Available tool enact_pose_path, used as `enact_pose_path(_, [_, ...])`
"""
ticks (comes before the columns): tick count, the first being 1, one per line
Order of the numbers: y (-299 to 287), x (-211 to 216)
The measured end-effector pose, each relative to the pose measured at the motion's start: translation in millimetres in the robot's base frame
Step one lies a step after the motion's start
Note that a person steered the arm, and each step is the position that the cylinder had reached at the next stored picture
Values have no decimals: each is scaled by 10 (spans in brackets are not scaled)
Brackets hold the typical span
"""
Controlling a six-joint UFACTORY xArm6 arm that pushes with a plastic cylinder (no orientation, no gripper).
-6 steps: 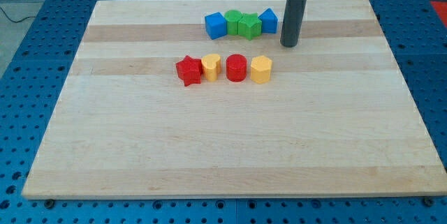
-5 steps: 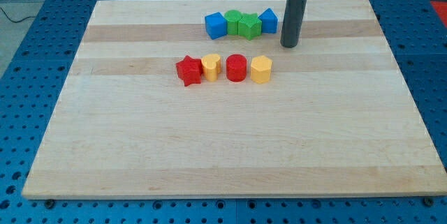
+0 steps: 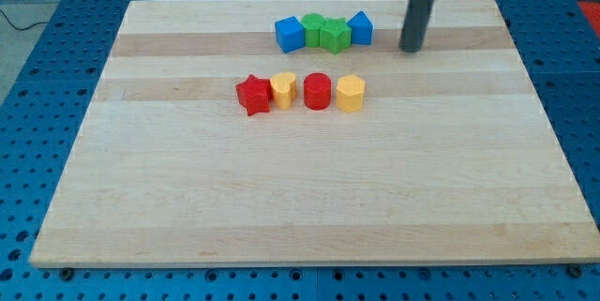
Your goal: Move the blue triangle above the green circle
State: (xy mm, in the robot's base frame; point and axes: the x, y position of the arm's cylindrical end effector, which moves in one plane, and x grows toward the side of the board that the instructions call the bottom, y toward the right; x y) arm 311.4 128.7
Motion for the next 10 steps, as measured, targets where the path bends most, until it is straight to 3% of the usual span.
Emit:
enact_pose_path(3, [-833,-457])
enact_pose_path(5, [-519,-560])
enact_pose_path(6, [-723,-694])
enact_pose_path(8, [-1801,-706])
enact_pose_path(10, [-1221,-687])
